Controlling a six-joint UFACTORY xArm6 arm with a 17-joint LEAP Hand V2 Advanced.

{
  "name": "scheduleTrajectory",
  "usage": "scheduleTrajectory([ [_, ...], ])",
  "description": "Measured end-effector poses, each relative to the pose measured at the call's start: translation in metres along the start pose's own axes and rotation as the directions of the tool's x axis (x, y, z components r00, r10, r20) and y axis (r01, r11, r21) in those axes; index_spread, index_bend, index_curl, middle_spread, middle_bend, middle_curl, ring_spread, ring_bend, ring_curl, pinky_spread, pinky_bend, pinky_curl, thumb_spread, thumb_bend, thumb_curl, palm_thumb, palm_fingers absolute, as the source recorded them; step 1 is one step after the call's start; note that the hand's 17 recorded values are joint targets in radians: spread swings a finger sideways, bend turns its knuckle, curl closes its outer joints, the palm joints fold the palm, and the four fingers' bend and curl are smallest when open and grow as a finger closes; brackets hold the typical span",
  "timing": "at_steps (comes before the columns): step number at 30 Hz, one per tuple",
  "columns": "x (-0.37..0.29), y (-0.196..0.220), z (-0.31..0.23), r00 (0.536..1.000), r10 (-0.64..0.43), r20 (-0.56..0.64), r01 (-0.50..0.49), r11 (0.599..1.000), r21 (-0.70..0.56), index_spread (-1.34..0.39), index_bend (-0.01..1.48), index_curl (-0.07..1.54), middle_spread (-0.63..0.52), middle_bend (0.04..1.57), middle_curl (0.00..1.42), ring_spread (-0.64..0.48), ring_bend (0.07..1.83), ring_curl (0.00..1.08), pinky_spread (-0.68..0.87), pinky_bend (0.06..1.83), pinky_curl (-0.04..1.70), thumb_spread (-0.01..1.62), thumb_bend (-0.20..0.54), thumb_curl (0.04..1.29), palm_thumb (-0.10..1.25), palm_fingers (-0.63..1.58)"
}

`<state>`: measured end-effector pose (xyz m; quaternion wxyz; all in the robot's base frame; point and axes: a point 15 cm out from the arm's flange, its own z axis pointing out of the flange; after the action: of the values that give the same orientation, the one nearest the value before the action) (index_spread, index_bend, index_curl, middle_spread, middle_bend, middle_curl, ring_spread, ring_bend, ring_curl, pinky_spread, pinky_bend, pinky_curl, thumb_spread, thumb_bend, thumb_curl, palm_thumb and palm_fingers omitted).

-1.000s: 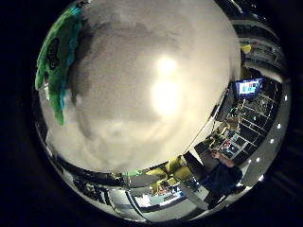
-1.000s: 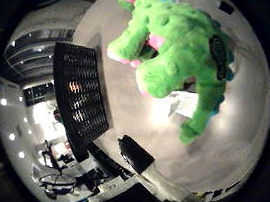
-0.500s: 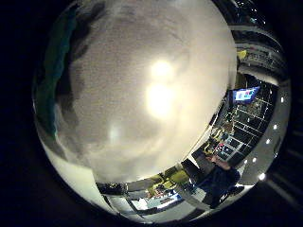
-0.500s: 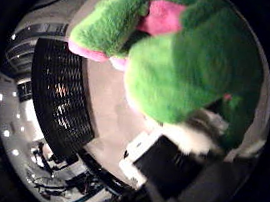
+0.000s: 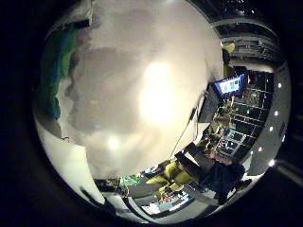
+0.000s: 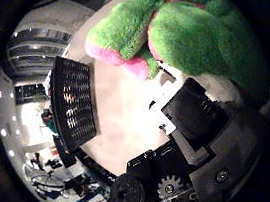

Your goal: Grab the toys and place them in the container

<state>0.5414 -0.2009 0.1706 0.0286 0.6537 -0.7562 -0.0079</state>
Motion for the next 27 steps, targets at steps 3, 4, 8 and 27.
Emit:
scheduleTrajectory([
  [3, 0.0, 0.023, -0.031, 1.0, -0.005, -0.006, 0.005, 1.0, 0.027, -0.46, 0.58, 0.68, -0.26, 0.95, 0.65, -0.31, 1.08, 0.56, -0.49, 1.0, 0.58, 1.02, -0.016, 0.35, 0.98, 1.1],
  [4, 0.0, 0.031, -0.041, 1.0, -0.007, -0.008, 0.007, 0.999, 0.037, -0.46, 0.58, 0.69, -0.26, 0.96, 0.66, -0.31, 1.08, 0.56, -0.49, 1.0, 0.59, 1.02, -0.017, 0.34, 0.98, 1.09],
  [8, -0.011, 0.067, -0.077, 1.0, -0.019, -0.018, 0.021, 0.997, 0.074, -0.46, 0.58, 0.72, -0.26, 0.96, 0.66, -0.31, 1.09, 0.57, -0.49, 1.0, 0.61, 1.02, -0.017, 0.34, 0.99, 1.09],
  [27, -0.27, 0.205, -0.091, 0.945, -0.325, -0.03, 0.327, 0.94, 0.094, -0.48, 0.53, 0.83, -0.25, 0.97, 0.67, -0.31, 1.08, 0.59, -0.5, 0.98, 0.67, 1.03, -0.016, 0.34, 1.0, 1.1],
])
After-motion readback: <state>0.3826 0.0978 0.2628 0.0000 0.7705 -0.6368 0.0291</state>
